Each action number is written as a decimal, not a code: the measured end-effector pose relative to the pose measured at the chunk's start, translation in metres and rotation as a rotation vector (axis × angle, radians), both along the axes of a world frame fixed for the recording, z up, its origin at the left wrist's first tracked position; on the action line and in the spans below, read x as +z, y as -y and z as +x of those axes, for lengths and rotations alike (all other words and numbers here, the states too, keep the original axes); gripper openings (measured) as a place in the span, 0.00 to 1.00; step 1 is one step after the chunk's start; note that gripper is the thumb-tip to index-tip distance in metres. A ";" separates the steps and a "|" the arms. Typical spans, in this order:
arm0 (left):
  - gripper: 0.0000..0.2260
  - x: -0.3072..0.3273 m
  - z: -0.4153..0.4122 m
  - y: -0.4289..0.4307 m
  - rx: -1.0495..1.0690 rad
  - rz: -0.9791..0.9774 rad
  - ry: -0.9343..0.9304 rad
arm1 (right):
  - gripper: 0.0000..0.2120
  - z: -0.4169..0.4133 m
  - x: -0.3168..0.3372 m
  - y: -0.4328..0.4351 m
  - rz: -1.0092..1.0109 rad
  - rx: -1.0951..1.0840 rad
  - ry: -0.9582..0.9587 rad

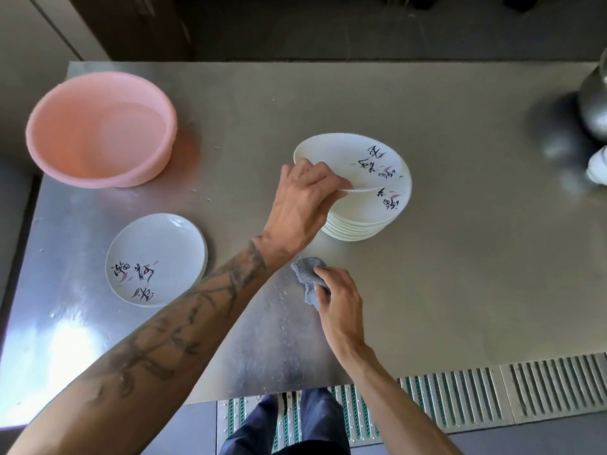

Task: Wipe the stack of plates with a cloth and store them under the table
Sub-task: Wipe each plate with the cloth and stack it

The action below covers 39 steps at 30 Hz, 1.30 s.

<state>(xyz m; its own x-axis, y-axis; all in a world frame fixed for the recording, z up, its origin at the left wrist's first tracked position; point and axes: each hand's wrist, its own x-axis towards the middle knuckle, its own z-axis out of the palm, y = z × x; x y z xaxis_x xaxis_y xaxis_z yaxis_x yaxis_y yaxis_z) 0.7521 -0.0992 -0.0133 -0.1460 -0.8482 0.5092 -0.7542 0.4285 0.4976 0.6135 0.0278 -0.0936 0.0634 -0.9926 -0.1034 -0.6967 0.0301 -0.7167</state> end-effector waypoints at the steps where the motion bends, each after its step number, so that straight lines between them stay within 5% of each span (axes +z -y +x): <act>1: 0.05 -0.005 -0.003 -0.001 0.006 0.027 -0.045 | 0.16 0.001 0.000 0.000 -0.001 -0.001 -0.001; 9: 0.03 -0.042 -0.009 -0.002 -0.124 0.231 -0.265 | 0.15 0.000 -0.002 0.006 0.006 -0.013 0.005; 24: 0.03 -0.052 0.004 0.012 -0.333 0.320 -0.267 | 0.16 0.006 -0.005 0.008 0.012 -0.019 -0.002; 32: 0.31 -0.055 0.006 0.014 -0.083 0.288 -0.142 | 0.16 0.004 -0.004 0.009 0.005 -0.023 0.002; 39: 0.30 -0.064 0.002 0.015 -0.122 0.299 -0.067 | 0.16 0.005 -0.005 0.007 0.002 -0.015 0.004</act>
